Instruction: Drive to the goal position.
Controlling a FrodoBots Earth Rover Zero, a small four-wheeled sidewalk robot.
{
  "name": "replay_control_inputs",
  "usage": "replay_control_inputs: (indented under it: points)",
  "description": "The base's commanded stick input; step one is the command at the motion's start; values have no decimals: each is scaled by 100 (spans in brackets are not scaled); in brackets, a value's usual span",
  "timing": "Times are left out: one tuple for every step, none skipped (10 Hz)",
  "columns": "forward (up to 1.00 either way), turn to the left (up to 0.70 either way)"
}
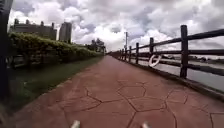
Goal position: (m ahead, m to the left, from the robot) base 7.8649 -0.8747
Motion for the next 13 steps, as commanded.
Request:
replay_control_inputs:
  points:
    - [70,0]
    - [70,0]
    - [70,0]
    - [70,0]
    - [70,0]
    - [70,0]
    - [70,0]
    - [70,0]
    - [70,0]
    - [70,0]
    - [70,0]
    - [70,0]
    - [70,0]
